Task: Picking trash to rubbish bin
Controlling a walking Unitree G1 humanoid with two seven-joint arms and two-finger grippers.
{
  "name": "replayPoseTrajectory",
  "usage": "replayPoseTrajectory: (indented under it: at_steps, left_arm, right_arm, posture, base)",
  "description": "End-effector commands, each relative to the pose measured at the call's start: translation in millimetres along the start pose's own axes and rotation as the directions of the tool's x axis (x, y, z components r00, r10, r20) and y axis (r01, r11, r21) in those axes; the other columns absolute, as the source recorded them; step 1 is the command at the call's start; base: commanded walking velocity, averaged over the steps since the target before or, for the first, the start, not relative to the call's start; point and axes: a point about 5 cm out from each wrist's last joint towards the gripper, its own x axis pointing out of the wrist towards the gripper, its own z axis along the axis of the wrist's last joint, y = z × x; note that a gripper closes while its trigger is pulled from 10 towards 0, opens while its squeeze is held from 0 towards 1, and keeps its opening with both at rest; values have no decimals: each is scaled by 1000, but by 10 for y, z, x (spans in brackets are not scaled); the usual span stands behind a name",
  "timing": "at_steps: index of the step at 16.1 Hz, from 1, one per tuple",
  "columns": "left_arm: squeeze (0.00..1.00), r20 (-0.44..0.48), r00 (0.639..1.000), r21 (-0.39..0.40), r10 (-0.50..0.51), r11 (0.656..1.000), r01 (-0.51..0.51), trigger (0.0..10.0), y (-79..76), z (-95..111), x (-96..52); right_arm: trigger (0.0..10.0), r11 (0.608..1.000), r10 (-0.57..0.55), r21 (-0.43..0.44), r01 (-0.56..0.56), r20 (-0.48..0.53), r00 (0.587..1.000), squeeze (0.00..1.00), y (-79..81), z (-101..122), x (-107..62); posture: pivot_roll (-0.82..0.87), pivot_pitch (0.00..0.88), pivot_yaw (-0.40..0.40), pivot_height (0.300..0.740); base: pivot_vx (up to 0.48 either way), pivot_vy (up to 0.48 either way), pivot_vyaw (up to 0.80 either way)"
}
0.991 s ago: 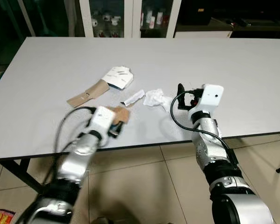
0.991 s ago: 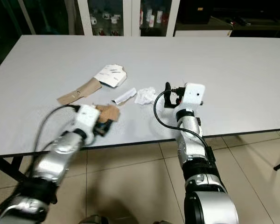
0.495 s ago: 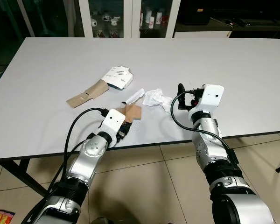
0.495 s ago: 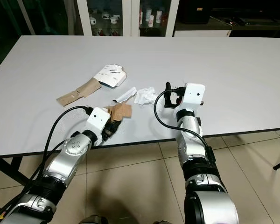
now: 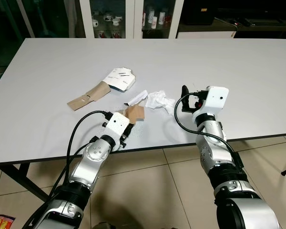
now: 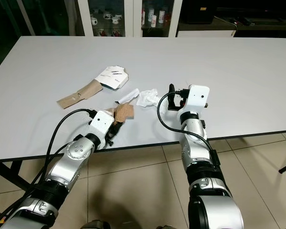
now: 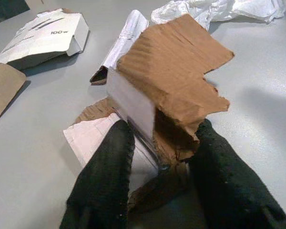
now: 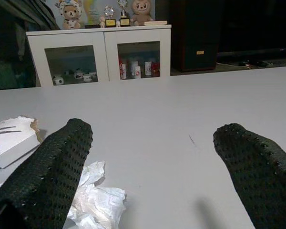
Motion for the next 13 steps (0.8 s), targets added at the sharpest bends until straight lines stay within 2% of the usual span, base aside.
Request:
replayPoseTrajectory:
  at_steps: [1, 5, 13]
  left_arm:
    - [0, -49, 999, 8, -11, 1000, 12, 0, -42, -99, -5]
    - [0, -36, 999, 9, -11, 1000, 11, 0, -43, -83, -3]
    - [0, 68, 997, -11, 34, 999, -33, 0, 4, 62, 6]
  right_arm:
    - [10000, 1000, -12, 1, 12, -20, 1000, 0, -30, -52, -29]
    - [10000, 1000, -10, 1, 10, -20, 1000, 0, -23, -54, -30]
    - [10000, 1000, -7, 3, 7, -24, 1000, 0, -16, -62, -32]
  posture:
    - [20, 42, -37, 740]
    - [21, 42, -37, 740]
    - [21, 41, -37, 740]
  base:
    - [0, 0, 0]
    - [0, 0, 0]
    - [0, 0, 0]
